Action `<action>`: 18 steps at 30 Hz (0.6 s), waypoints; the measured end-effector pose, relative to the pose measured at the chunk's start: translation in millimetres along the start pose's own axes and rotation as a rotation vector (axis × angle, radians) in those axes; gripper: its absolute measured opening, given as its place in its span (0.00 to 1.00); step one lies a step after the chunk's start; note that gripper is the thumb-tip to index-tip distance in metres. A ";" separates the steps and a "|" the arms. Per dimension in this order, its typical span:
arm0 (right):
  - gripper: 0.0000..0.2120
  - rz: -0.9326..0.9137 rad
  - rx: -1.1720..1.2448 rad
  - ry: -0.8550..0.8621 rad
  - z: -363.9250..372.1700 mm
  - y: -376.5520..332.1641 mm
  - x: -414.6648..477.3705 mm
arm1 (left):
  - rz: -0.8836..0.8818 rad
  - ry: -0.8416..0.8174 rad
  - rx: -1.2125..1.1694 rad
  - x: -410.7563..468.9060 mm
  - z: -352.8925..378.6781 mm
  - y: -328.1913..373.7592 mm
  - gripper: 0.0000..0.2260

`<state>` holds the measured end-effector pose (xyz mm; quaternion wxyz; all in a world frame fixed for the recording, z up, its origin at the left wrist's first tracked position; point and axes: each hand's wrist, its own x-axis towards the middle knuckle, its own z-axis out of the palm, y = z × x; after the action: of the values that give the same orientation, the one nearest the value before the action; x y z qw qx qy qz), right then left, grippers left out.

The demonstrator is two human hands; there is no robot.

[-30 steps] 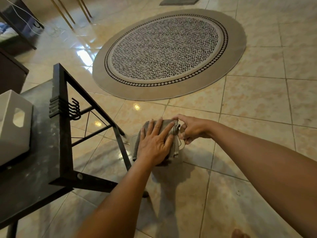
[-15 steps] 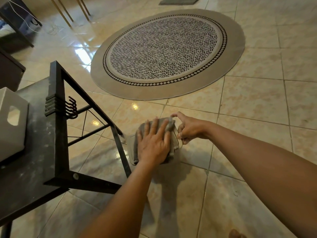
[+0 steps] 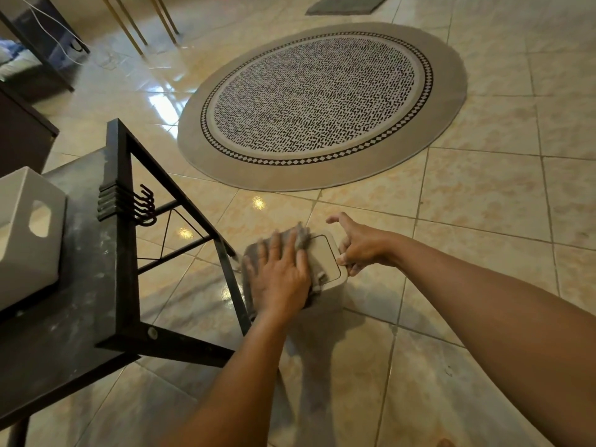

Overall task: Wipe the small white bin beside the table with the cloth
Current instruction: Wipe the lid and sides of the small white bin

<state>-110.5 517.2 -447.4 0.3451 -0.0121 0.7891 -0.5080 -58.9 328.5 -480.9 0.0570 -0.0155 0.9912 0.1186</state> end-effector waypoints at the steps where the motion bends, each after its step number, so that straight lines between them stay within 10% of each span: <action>1: 0.38 -0.001 -0.014 -0.002 0.0 -0.5 0.2 | -0.111 0.006 -0.025 -1.6 0.5 -3.5 0.24; 9: 0.36 0.004 -0.014 -0.036 -3.6 -0.5 1.0 | 0.132 -0.012 0.008 -24.5 14.4 27.3 0.24; 14: 0.35 0.019 -0.022 -0.014 0.6 -2.2 3.2 | -0.277 -0.003 -0.073 -7.5 1.2 5.1 0.25; 18: 0.37 0.018 0.005 -0.046 -2.3 -1.4 3.5 | 0.037 -0.041 -0.033 -46.0 10.8 36.4 0.25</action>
<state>-114.9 517.0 -447.5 0.3677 -0.0155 0.7797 -0.5065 -13.7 367.3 -477.5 0.0748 0.0041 0.9878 0.1364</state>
